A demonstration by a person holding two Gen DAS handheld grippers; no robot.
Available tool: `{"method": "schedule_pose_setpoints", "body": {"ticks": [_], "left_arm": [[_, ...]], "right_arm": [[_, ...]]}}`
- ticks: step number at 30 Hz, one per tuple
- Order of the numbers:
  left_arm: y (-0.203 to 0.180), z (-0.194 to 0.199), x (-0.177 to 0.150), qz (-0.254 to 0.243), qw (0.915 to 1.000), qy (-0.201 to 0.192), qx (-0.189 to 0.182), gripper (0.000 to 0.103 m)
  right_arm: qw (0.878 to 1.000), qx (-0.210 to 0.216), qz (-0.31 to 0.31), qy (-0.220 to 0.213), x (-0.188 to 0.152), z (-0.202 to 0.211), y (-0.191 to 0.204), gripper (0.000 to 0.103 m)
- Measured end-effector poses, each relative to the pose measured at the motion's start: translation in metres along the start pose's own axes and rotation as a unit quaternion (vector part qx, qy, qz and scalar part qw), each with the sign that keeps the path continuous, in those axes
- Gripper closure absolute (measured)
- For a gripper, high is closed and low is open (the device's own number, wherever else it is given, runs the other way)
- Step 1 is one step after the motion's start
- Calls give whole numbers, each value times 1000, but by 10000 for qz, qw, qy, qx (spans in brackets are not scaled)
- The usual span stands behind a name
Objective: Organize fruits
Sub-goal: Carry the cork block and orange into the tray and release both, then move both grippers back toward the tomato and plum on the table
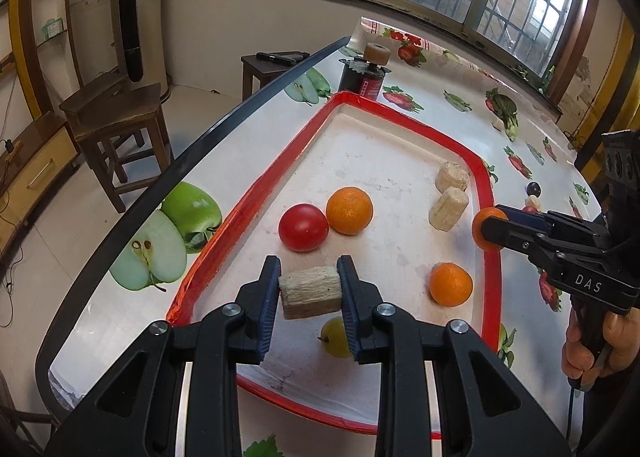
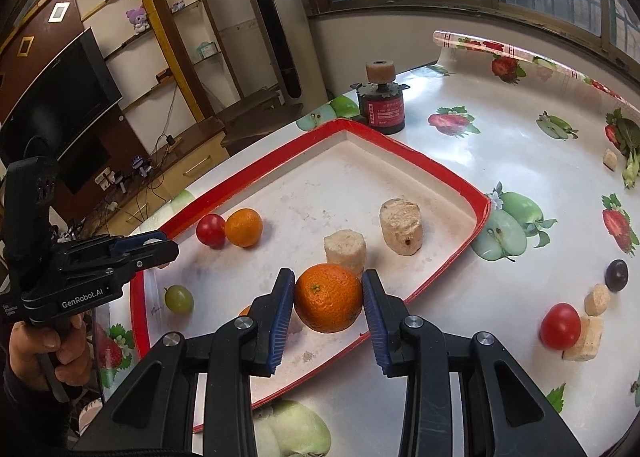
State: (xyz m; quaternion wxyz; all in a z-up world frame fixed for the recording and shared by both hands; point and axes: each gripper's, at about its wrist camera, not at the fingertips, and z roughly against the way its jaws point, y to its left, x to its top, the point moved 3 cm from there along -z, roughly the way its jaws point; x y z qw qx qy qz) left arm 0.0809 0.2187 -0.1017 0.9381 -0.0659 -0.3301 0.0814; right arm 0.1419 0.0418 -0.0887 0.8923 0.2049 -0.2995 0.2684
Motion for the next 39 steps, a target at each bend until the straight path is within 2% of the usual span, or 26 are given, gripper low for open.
{"method": "schedule_pose_setpoints", "body": {"ticks": [20,22,24,25,28,39], "left_arm": [[3,-14,-2,168,9997,167,27,77],[3,-13,-2,165,9997,161,46,72],[3,-12,-3,152,9996,160,173,44],[3,-11,-3,146,9995,129,232,39],[3,-6,-3,137,9996,33,243,39],[0,3,-6,106,9996,51,265,39]], "right_arm": [[9996,3,64,268,-8,-25,5,65],[9996,0,70,258,-8,-24,5,65],[9997,34,76,231,-8,-22,6,65],[9997,41,83,227,-7,-21,6,65],[9997,18,122,209,-6,-19,8,64],[9999,35,132,35,-4,4,12,62]]}}
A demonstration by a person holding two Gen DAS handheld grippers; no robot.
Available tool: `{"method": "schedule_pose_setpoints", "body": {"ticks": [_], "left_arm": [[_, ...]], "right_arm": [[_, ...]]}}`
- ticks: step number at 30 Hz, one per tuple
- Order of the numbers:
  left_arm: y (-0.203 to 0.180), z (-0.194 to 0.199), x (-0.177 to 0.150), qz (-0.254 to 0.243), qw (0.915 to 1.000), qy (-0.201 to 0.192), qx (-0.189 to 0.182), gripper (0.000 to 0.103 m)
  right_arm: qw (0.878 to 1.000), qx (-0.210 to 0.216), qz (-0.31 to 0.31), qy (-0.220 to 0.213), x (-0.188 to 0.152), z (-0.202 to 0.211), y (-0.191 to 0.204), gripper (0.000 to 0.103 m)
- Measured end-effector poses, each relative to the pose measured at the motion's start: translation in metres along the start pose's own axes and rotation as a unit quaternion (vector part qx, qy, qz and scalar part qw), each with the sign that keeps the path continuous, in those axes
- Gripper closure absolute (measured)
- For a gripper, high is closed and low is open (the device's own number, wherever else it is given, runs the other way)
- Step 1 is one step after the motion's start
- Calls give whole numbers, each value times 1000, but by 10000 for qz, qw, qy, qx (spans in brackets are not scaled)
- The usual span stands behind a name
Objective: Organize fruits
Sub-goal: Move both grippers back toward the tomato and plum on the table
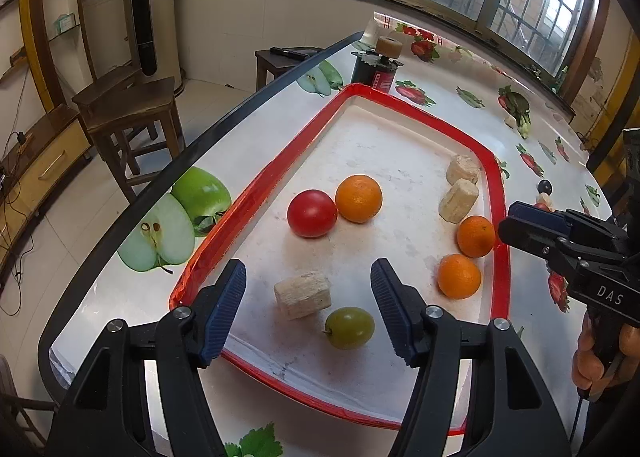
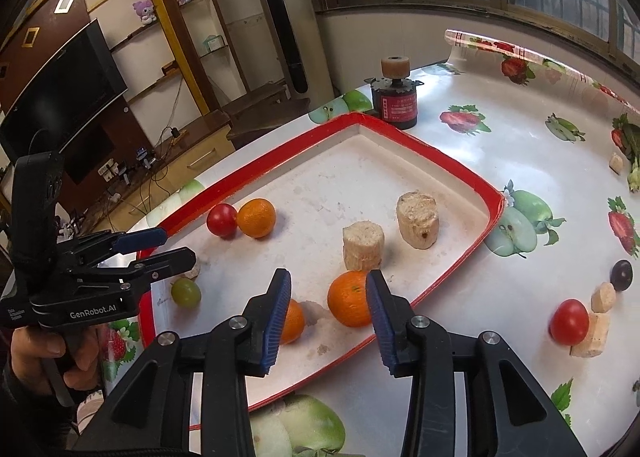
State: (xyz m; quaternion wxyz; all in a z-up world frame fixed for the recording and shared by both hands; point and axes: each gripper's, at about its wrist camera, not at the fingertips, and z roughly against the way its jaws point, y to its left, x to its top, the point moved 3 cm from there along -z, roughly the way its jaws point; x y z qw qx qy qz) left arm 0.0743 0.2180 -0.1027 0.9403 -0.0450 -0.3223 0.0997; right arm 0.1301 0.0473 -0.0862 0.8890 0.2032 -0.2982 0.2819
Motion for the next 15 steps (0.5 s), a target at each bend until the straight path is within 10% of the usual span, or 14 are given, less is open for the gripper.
{"method": "schedule_pose_setpoints", "body": {"ticks": [15], "left_arm": [[-29,19,-3,-152,9997,-120,-172,39]], "right_arm": [[9991,-238,-133,-328,-16,56,-18,51]]}}
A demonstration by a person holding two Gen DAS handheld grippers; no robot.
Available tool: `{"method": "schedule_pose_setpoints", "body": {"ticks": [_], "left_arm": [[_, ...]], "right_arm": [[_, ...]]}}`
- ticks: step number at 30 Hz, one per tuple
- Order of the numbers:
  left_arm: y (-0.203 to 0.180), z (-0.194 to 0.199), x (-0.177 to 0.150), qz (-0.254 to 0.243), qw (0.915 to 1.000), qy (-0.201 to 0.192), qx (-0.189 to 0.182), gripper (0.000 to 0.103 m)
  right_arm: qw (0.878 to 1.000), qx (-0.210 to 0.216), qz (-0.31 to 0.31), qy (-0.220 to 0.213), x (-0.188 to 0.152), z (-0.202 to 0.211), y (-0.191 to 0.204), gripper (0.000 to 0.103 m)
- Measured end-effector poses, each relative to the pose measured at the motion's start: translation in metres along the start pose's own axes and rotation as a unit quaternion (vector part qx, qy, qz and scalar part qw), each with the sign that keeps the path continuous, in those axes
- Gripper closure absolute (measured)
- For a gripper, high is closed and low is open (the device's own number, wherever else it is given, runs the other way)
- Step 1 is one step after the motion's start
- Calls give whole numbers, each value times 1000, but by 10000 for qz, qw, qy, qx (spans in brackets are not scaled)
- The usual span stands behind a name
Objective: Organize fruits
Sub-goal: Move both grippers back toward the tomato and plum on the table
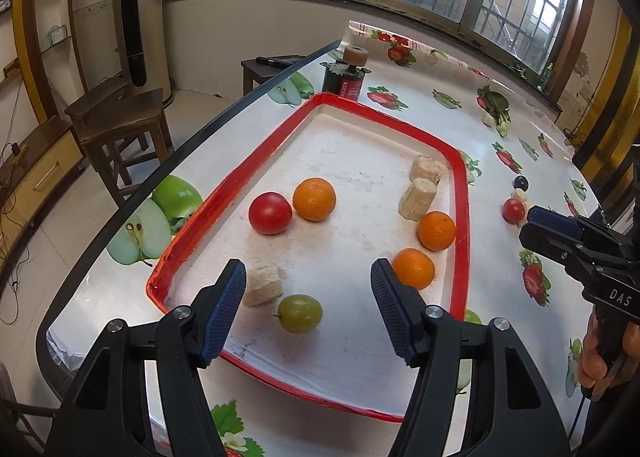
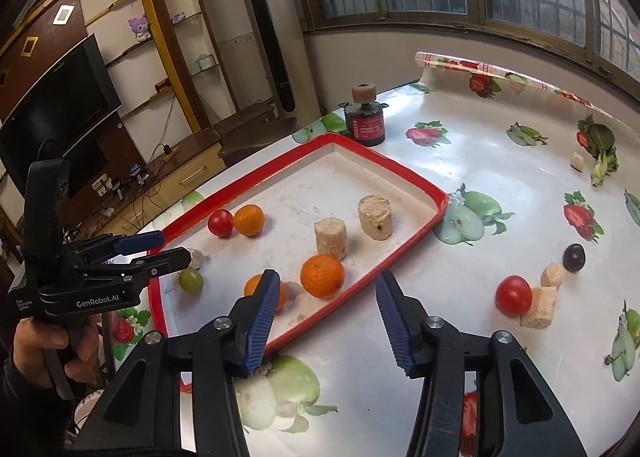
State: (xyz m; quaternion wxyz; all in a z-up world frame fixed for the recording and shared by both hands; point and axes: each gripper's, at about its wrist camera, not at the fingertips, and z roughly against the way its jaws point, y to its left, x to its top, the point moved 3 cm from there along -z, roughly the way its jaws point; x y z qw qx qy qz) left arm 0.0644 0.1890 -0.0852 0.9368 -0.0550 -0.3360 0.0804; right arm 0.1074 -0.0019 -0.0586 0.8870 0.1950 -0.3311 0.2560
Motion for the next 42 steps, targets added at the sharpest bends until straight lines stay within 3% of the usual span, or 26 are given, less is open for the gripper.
{"method": "schedule_pose_setpoints", "body": {"ticks": [24,34,42], "left_arm": [[-118,2,-11,-830,9939,173,-709,39],[-147,-9,-9,-1010,9904,258,-911,39],[-183,-30,4,-1239,9845,339,-1192,39]], "right_arm": [[9923,-882,-857,-150,-63,73,-106,51],[9899,-965,-1025,-168,-62,70,-132,51],[9886,-1048,-1070,-182,-41,62,-158,52]]}}
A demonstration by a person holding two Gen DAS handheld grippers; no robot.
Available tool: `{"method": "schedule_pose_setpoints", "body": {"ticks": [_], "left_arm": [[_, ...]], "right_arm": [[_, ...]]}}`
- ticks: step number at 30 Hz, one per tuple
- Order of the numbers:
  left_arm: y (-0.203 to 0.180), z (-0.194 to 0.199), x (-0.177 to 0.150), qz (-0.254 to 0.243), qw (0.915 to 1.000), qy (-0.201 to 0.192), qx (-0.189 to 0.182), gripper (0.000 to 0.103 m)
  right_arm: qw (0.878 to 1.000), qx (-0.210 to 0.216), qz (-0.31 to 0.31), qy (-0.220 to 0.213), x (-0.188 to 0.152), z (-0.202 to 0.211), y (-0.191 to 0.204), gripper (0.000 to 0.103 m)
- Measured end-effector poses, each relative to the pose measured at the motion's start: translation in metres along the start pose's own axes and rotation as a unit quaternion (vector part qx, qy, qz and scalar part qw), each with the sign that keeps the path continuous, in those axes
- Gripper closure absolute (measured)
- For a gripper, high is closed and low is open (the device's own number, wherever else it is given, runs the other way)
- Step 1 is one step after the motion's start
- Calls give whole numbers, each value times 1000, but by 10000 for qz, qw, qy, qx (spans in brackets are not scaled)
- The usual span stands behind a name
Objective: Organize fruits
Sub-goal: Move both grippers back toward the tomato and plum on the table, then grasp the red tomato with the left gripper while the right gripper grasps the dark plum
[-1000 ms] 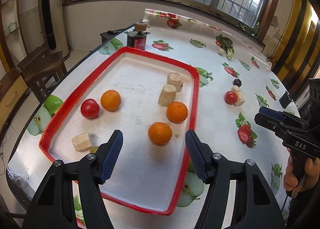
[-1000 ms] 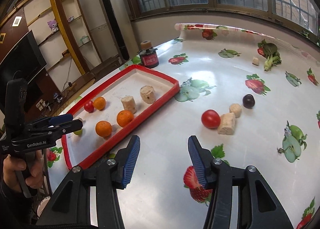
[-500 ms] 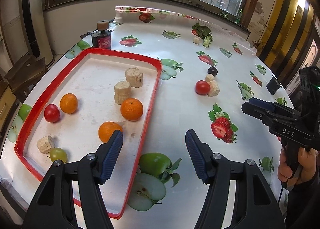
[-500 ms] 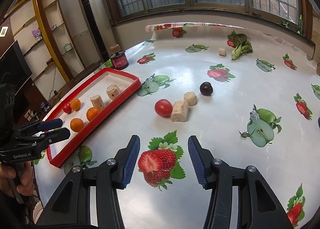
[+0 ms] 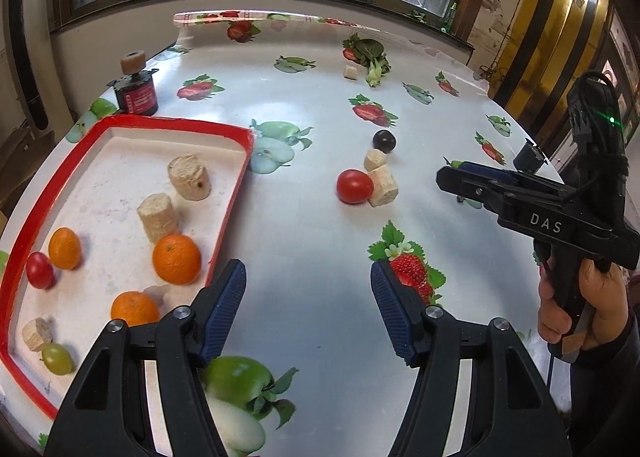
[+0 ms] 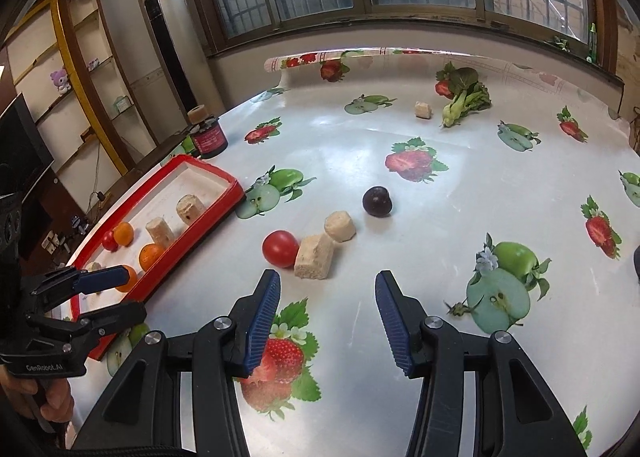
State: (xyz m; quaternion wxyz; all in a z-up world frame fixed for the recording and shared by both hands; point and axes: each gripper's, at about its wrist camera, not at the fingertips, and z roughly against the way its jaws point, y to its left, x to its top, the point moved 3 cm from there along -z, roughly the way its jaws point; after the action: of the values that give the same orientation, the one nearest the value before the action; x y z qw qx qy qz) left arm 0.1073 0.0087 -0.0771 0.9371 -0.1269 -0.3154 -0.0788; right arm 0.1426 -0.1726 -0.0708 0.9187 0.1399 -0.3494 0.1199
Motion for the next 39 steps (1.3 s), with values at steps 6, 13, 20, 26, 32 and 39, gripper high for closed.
{"method": "schedule_pose_setpoints", "body": {"ticks": [6,13,20,26,32,39], "left_arm": [[-15,-25,10,-94,9998,167,-108,39],[-11,-48,22,34,9996,244,-164,39],[-9,-69,33,147,9989,316,-317,39],[-16,-85,41,121,9982,390,-442,39],[-28,-100,48,-132,9981,374,-461,52],[-35,-101,49,-243,9964,412,-704,72]], "right_arm": [[9999,-61,-68,-41,21,-18,-14,53],[9996,-96,-255,-1,41,-53,-31,61],[9984,-71,-559,96,49,-90,-45,61],[9977,85,-657,128,47,-105,-51,77],[9973,83,-717,-98,43,-79,-58,77],[9961,27,-859,-218,33,-52,-71,77]]}}
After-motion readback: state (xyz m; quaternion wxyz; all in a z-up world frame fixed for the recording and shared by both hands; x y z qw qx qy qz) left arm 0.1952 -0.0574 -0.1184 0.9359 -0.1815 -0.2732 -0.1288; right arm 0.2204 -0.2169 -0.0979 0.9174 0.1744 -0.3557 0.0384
